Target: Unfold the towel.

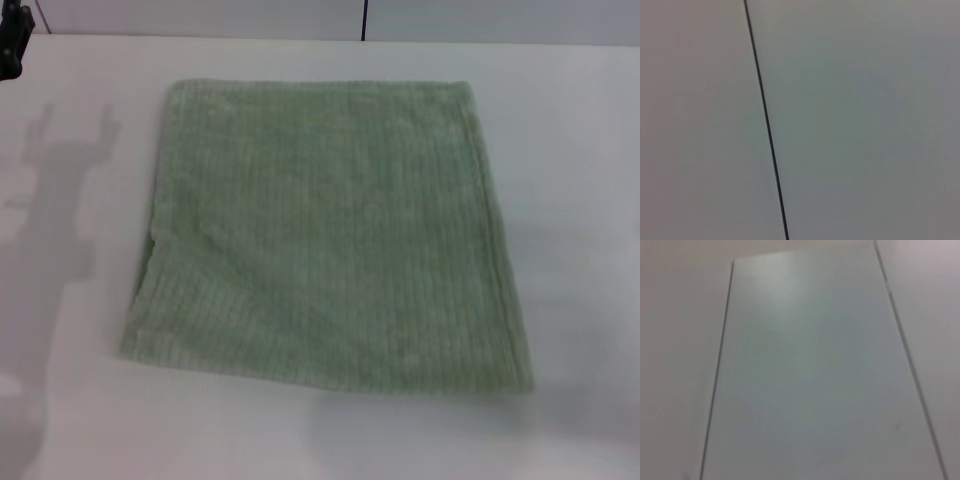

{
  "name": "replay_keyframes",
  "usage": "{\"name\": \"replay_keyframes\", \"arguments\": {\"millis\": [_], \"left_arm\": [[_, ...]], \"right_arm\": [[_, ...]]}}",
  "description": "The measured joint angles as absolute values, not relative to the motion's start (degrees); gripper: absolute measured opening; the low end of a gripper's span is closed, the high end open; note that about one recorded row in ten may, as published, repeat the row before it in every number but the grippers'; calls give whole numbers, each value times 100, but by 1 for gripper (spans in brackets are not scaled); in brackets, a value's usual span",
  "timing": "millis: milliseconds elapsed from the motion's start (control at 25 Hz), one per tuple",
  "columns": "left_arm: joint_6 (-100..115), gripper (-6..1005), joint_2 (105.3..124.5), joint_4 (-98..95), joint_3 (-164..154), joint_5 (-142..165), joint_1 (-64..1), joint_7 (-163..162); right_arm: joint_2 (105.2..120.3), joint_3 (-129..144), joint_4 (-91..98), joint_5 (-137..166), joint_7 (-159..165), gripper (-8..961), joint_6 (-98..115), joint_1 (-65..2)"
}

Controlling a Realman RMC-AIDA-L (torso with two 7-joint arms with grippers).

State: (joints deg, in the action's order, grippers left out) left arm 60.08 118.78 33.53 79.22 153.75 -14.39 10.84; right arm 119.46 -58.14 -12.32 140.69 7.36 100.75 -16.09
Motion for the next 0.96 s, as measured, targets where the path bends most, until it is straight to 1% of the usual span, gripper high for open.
{"name": "replay_keyframes", "arguments": {"millis": [480, 560, 800, 960], "left_arm": [[6093, 813, 11878, 3143, 7726, 15375, -1449, 923], [6094, 813, 11879, 3137, 7687, 15373, -1453, 926], [6098, 813, 11882, 3034, 7671, 15371, -1472, 891], [6085, 813, 11883, 2917, 7646, 15372, -1509, 865]], "right_arm": [[11965, -5165, -1080, 14076, 376, 331, 9369, -2033], [11978, -5093, -1165, 14050, 141, 558, 9329, -2028], [11976, -5110, -1278, 13716, 270, 700, 9264, -1907], [11966, -5077, -1270, 13583, 392, 700, 9189, -1899]]}}
